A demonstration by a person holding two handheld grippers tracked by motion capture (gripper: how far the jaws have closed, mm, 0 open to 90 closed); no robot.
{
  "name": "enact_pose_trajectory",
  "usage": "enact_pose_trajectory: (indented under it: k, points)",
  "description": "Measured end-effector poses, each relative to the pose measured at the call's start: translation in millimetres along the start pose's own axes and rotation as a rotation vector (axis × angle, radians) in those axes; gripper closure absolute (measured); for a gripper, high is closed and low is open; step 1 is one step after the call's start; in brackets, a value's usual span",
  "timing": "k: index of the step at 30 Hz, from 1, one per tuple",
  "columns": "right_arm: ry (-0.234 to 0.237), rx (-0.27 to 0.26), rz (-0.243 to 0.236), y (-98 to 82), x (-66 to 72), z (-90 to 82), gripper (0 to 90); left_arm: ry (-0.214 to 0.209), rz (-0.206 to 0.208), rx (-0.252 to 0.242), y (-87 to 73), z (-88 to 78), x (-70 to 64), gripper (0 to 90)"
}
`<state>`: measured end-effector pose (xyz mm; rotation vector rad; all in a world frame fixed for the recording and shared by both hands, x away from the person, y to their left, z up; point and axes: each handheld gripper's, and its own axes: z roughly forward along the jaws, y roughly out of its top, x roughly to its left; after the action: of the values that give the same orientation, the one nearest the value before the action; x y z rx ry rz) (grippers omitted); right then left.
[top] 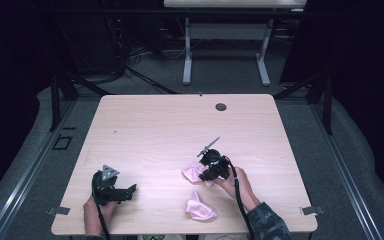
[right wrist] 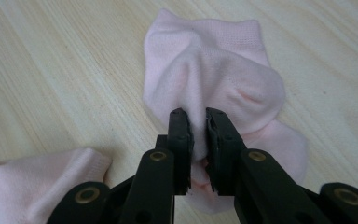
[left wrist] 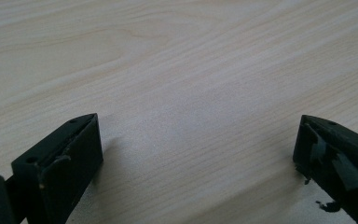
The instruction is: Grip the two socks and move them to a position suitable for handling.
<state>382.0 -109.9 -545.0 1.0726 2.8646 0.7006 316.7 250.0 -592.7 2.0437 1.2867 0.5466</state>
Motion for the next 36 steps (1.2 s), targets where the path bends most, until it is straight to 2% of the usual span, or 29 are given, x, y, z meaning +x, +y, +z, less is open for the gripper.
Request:
enact_pose_trajectory:
  k: [2,3,6,8,9,10,12,13,15,18,24,25,27,31,33,34,36]
  points:
    - [-0.008,0.011,-0.009,-0.7,1.0,2.9,79.2,-0.001,0.002,0.001,0.0,-0.1,0.1,0.9]
    - [-0.005,-0.001,-0.001,-1.4,2.0,4.9,75.7,-0.001,0.001,0.0,0.0,0.0,0.1,0.9]
    - [-0.017,-0.003,-0.009,-3.2,2.9,2.3,57.5,0.0,0.001,0.001,0.0,-0.1,0.0,0.9]
    - [0.001,-0.049,0.004,-6.2,3.9,-3.2,45.3,0.0,0.001,0.001,0.0,0.0,0.0,0.9]
    - [-0.005,-0.07,0.01,-7.8,4.7,-6.7,38.4,0.0,0.001,0.0,0.0,0.0,0.0,0.9]
    - [0.004,-0.074,0.003,-9.1,4.5,-11.4,33.1,0.0,0.001,0.0,0.0,0.0,0.0,0.9]
    - [0.021,-0.127,0.015,-13.0,6.0,-18.5,23.1,-0.001,-0.001,0.004,0.5,0.2,0.0,0.8]
    - [0.021,-0.127,0.015,-13.0,6.0,-18.5,23.1,-0.001,-0.001,0.004,0.5,0.2,0.0,0.7]
    - [0.037,-0.18,0.0,-19.1,7.6,-28.8,13.7,0.0,-0.001,0.004,0.6,0.4,-0.1,0.7]
    - [0.053,-0.197,0.001,-26.6,9.8,-37.3,12.7,-0.002,-0.002,0.003,0.8,0.6,0.0,0.7]
    - [0.017,-0.2,0.029,-48.3,18.8,-47.3,0.0,-0.002,0.004,0.005,1.4,0.9,-0.3,0.2]
    - [0.017,-0.2,0.029,-48.3,18.8,-47.3,0.0,-0.002,0.004,0.005,1.4,0.9,-0.3,0.3]
    - [-0.004,-0.229,0.046,-61.1,23.0,-53.4,0.0,-0.008,0.005,0.006,2.0,1.5,-4.0,0.3]
    - [-0.017,-0.231,0.062,-75.1,28.8,-58.2,0.0,-0.018,0.023,0.006,3.0,2.2,-7.6,0.1]
    - [-0.021,-0.231,0.061,-78.1,29.7,-58.9,0.0,-0.013,0.039,0.018,5.1,2.0,-11.5,0.0]
    - [-0.029,-0.237,0.065,-81.0,31.0,-59.5,0.0,0.014,0.048,0.03,7.3,0.5,-14.8,0.0]
    - [-0.028,-0.241,0.071,-86.6,33.2,-60.9,0.2,0.026,0.035,0.017,9.4,-2.5,-19.0,0.2]
